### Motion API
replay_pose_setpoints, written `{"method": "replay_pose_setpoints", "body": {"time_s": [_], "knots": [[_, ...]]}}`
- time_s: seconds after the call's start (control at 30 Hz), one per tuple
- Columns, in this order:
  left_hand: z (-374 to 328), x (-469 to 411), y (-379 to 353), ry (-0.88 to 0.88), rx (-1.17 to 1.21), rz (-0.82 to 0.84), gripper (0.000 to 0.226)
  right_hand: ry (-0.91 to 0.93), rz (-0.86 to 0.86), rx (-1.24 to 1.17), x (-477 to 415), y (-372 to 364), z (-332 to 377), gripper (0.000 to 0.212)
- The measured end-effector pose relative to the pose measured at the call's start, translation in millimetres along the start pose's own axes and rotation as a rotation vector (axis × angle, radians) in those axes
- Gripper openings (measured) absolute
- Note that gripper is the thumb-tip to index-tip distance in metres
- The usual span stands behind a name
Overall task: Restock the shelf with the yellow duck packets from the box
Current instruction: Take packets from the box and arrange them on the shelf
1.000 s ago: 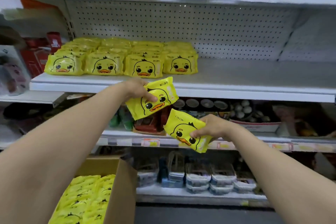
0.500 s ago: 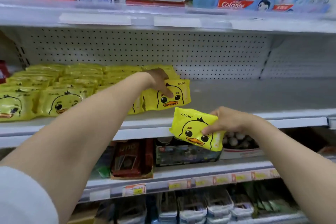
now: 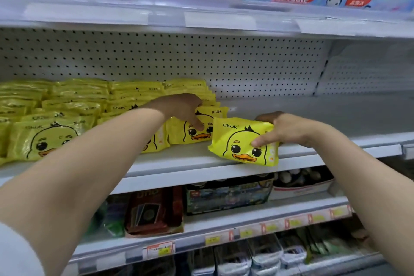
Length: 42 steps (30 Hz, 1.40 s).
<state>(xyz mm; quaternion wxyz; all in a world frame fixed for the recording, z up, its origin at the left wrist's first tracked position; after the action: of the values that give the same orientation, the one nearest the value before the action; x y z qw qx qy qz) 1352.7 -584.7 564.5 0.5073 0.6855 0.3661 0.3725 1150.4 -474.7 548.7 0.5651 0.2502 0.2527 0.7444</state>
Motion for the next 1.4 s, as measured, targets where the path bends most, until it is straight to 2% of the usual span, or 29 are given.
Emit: {"method": "replay_pose_setpoints", "body": {"time_s": [0.13,0.23,0.33,0.53,0.63,0.73,0.87,0.97,1.13,1.3,1.4], "knots": [[1,3,1,-0.059,-0.052,-0.031,0.065,-0.01,-0.023,-0.027,-13,5,0,0.05],[7,4,6,-0.09,-0.041,-0.143,0.065,-0.008,-0.053,-0.058,-18,6,2,0.057],[14,5,8,-0.081,-0.037,-0.265,0.071,-0.005,-0.072,-0.089,-22,5,5,0.045],[17,24,49,-0.09,0.306,-0.391,0.039,-0.008,-0.08,-0.072,-32,-1,17,0.035],[-6,44,53,-0.129,0.358,-0.271,0.04,0.009,-0.074,-0.031,-43,-11,28,0.033],[-24,51,32,-0.127,0.142,-0.146,0.051,0.026,-0.061,0.005,-54,-23,38,0.032],[-16,45,14,-0.057,0.001,-0.152,0.058,0.027,-0.039,0.025,-62,-38,42,0.034],[-5,42,13,-0.007,0.008,-0.187,0.05,0.046,-0.096,0.083,-69,-41,45,0.045],[2,49,10,0.096,-0.076,-0.265,0.051,0.031,-0.29,0.37,-70,-40,48,0.069],[-2,63,8,0.178,-0.12,-0.354,0.059,0.04,-0.367,0.429,-65,-39,48,0.091],[-3,70,4,0.218,-0.118,-0.407,0.062,0.072,-0.425,0.418,-52,-37,50,0.092]]}}
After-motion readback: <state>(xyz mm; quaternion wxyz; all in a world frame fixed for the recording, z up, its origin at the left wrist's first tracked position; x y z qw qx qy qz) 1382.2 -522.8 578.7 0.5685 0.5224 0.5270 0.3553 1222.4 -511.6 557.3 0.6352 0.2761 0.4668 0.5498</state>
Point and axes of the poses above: each hand's wrist, its own x-axis away from the middle knuckle, its own y-axis out of the back of the hand, z = x × y, the point moved 9 cm from there along -x, towards the middle knuckle, and after that the axes turned 5 degrees about y, right-handed, at the moved point
